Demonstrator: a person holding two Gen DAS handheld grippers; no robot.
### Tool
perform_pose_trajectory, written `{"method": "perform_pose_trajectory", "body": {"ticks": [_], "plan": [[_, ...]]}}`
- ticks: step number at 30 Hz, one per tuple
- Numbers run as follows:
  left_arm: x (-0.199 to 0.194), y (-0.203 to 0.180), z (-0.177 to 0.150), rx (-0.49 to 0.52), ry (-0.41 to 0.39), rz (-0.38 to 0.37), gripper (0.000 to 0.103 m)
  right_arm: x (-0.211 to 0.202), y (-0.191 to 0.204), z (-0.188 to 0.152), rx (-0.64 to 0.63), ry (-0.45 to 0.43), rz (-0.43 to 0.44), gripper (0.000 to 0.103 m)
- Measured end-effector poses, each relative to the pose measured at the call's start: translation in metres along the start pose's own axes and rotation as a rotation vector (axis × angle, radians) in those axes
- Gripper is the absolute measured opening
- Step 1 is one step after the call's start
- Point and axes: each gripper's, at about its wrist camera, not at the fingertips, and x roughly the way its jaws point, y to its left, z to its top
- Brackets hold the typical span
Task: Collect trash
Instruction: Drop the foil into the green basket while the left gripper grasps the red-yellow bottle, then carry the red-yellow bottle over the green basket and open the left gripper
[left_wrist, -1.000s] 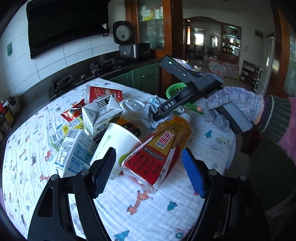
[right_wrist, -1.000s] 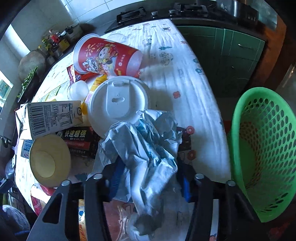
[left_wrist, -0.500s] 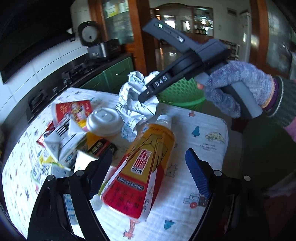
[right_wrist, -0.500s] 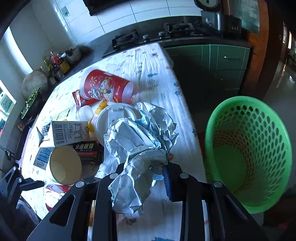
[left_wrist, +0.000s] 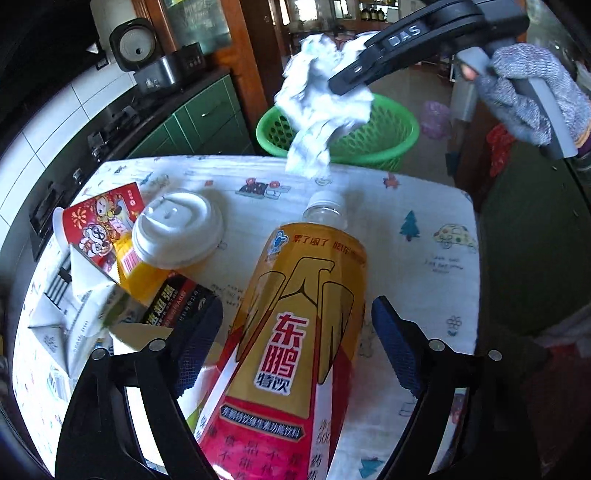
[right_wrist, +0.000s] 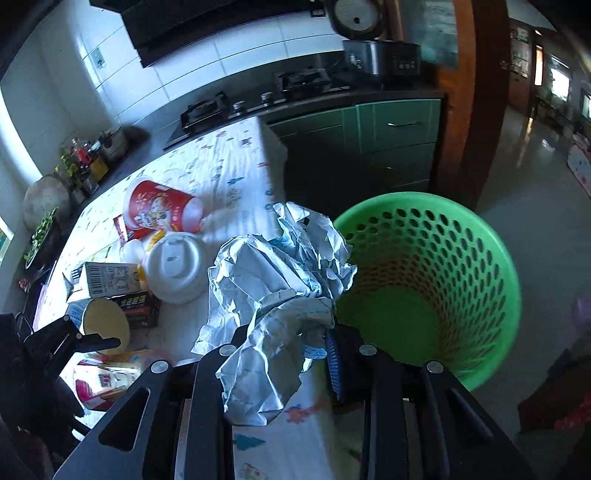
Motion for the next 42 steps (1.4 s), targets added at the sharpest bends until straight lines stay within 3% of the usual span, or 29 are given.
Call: {"method": "perform_pose_trajectory", "body": {"ticks": [2,13,20,31,38,42], "plan": [[0.002,-0.003,0.001,0.008,0.006,0.004,0.072,-0.001,-0.008,-0.001,0.018,-0.004,-0.015,0.027],[0.0,-0.009,0.006,-0.047,-0.026,0.022,0.069,0.008,-0.064,-0.003,0.106,-0.015,-0.151,0.027],[-0.018,-0.003,0.025,-0.15,-0.117,-0.006,0.069,0.028,-0.095,-0.005,0.167,0.003,-0.206,0.029],[-0.023,0.004,0.063,-0.272,-0.211,-0.034,0.069,0.042,-0.124,-0.005,0.198,0.0,-0.219,0.055],[-0.007,0.003,0.091,-0.331,-0.24,-0.07,0.069,0.02,-0.123,-0.012,0.152,-0.042,-0.253,0.059],[0.007,0.001,0.111,-0.356,-0.247,-0.081,0.069,-0.005,-0.119,-0.021,0.115,-0.1,-0.286,0.068]]}}
